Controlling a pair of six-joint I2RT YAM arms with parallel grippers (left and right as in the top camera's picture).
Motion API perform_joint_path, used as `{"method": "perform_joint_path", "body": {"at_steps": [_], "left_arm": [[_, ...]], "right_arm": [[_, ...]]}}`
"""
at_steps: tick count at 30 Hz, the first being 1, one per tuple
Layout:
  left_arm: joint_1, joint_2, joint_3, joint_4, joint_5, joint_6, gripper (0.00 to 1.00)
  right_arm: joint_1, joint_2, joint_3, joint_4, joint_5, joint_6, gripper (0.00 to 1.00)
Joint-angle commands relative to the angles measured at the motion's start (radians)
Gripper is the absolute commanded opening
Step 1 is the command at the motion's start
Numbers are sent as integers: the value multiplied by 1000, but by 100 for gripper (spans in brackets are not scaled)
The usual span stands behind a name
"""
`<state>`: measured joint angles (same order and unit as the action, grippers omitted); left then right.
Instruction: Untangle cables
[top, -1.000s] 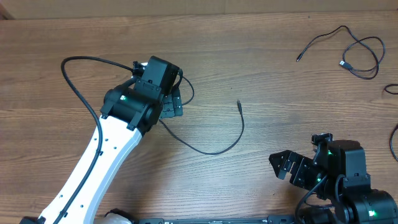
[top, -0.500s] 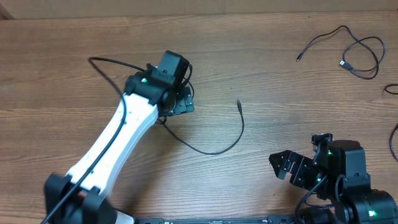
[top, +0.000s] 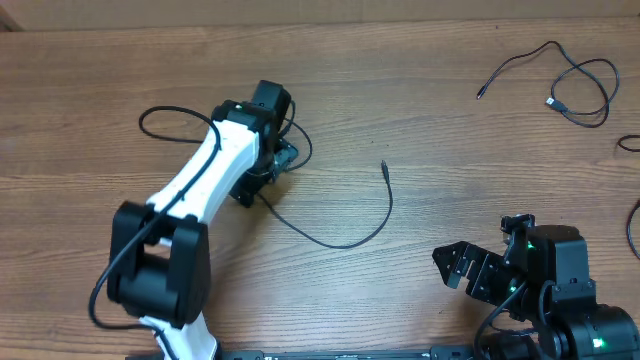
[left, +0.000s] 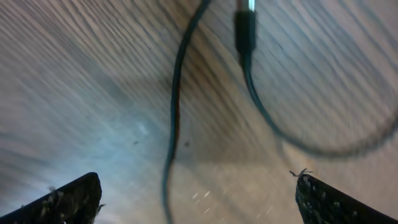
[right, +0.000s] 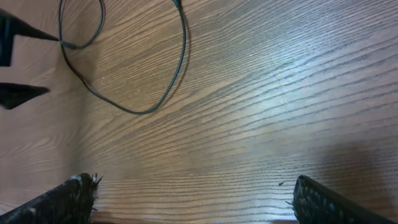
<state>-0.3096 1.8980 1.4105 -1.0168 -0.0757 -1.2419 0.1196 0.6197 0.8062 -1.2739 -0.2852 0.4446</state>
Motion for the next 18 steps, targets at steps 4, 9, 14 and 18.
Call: {"method": "perform_joint_path", "body": {"at_steps": [4, 9, 14, 18], "left_arm": [[40, 111, 4, 52, 67, -127, 100], [48, 180, 4, 67, 74, -127, 100], [48, 225, 4, 79, 74, -101, 100], [45, 225, 4, 75, 74, -21, 92]], "right_arm": [[5, -7, -1, 6, -5, 1, 100], [5, -7, -1, 6, -5, 1, 100], [5, -7, -1, 6, -5, 1, 100], [5, -7, -1, 6, -5, 1, 100]]}}
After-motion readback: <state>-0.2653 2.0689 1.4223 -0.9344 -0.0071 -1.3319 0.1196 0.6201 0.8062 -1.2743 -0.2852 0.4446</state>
